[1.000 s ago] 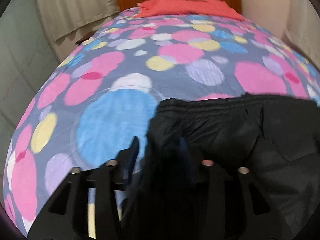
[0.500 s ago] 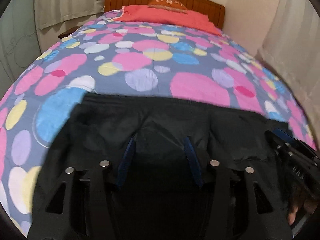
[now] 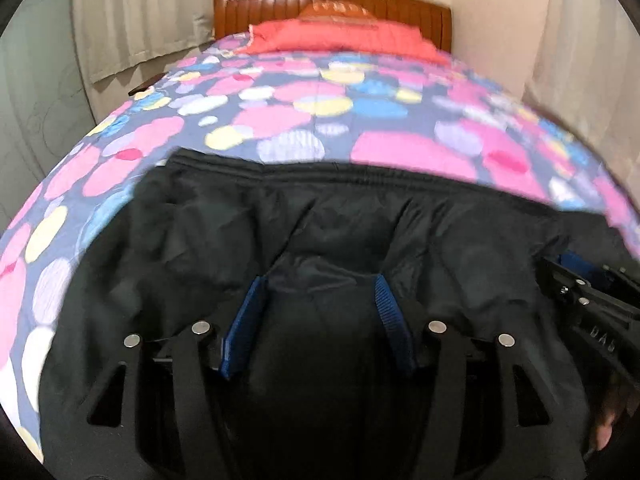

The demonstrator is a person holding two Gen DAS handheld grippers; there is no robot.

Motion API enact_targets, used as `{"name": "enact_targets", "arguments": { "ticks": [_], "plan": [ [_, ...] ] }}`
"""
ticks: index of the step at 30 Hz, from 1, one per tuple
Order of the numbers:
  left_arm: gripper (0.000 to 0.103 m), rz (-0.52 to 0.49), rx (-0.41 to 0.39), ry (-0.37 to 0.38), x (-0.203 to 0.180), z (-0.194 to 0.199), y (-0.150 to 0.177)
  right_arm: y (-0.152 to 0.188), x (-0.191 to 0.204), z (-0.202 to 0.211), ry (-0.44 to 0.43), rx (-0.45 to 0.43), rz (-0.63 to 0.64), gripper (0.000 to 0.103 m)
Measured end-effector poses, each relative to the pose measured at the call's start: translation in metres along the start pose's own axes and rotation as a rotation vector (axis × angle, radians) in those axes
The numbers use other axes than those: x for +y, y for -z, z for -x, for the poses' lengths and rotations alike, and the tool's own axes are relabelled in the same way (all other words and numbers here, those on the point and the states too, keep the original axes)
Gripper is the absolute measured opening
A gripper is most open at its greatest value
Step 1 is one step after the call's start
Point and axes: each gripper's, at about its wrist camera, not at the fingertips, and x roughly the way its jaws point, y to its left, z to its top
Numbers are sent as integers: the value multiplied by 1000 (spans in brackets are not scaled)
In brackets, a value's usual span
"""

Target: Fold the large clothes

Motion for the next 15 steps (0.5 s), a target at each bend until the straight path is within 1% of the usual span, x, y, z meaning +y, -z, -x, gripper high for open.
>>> {"name": "enact_targets", "arguments": {
  "ticks": [1, 2, 3, 4, 5, 6, 7, 8, 11, 13, 15],
  "plan": [
    [66, 16, -25, 3, 4, 8, 1, 1, -7, 7, 19, -11, -13, 42],
    [67, 30, -53, 0, 8, 14, 3, 2, -15, 14, 45, -23, -23, 42],
    [67, 31, -61, -9, 9, 14, 4, 5, -25, 19, 90, -34, -31, 42],
    [67, 23, -49, -28, 10, 8, 6, 9, -32, 18, 131, -27, -33, 42],
    [67, 16, -23, -36, 10, 1, 7, 12, -37, 14, 149, -12, -37, 42],
    [67, 18, 13, -39, 12, -11, 10, 17, -45, 4, 140, 18, -53, 43],
    [67, 22, 15, -40, 12, -15, 12, 22, -49, -4, 117, 32, -68, 45],
    [68, 21, 10, -43, 12, -18, 12, 24, -51, -8, 110, 27, -74, 46],
    [68, 11, 18, -47, 9, -27, 12, 27, -42, -17, 157, 8, -44, 47],
    [68, 6, 26, -50, 8, -26, 12, 26, -39, -17, 175, 12, -29, 47],
    [68, 4, 34, -35, 10, -21, 13, 25, -43, -11, 149, 13, -44, 47]
  ]
}}
